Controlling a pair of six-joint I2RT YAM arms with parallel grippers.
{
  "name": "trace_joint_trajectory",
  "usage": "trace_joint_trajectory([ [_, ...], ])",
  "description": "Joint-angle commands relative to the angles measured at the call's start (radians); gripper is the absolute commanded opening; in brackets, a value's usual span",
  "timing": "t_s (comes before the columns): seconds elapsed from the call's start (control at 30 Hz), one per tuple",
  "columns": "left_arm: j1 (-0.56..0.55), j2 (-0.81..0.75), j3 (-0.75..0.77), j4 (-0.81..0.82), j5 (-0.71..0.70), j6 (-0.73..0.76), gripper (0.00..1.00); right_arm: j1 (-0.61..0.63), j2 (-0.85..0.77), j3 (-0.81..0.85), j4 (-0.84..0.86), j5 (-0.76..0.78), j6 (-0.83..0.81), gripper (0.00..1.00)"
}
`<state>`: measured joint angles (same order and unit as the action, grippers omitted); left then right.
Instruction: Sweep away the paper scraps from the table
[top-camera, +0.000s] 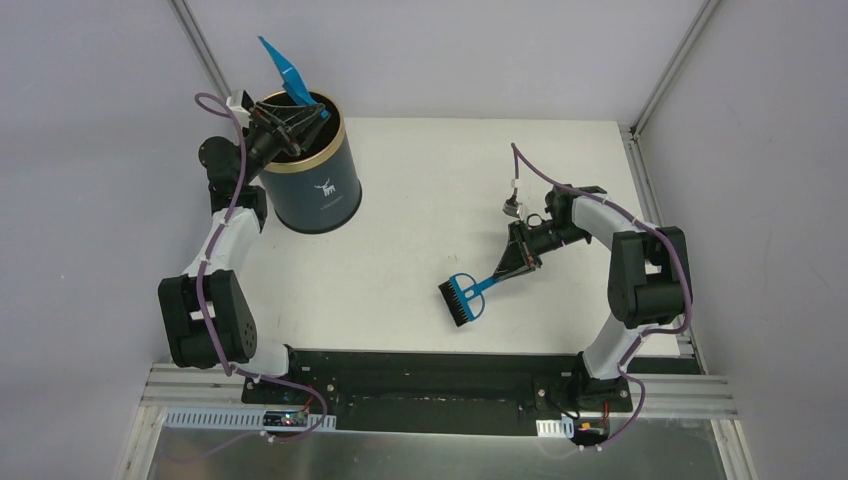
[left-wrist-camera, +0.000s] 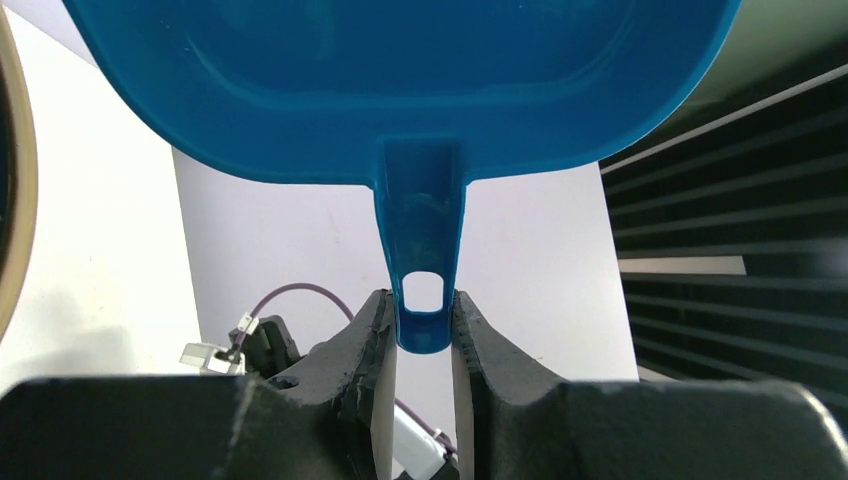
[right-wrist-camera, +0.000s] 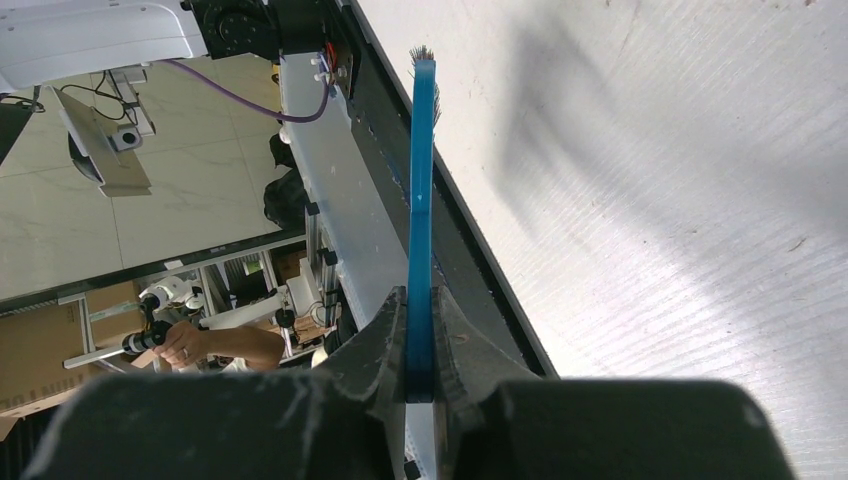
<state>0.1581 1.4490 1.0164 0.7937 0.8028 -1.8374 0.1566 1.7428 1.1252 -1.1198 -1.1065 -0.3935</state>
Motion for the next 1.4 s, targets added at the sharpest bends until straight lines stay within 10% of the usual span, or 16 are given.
trace_joint_trajectory([
  [0.0, 0.003, -0.025, 0.025, 0.064, 0.043, -0.002, 0.0, -0.003, -0.026, 0.013, 0.009, -0.004, -0.007, 0.0],
  [0.33, -0.019, -0.079, 0.087, -0.048, 0.086, 0.116, 0.0, -0.003, -0.019, 0.016, 0.01, 0.001, -0.007, 0.0],
  [0.57, -0.155, -0.17, 0.271, -0.638, 0.108, 0.654, 0.0, -0.01, -0.022, 0.024, 0.01, 0.006, 0.002, 0.0],
  [0.83, -0.431, -0.137, 0.488, -1.424, -0.098, 1.306, 0.0, -0.113, -0.039, 0.085, -0.059, -0.027, 0.0, 0.0],
  [1.37, -0.932, 0.061, 0.371, -1.82, -0.703, 1.589, 0.0, -0.192, -0.108, 0.177, -0.24, 0.335, -0.193, 0.0],
])
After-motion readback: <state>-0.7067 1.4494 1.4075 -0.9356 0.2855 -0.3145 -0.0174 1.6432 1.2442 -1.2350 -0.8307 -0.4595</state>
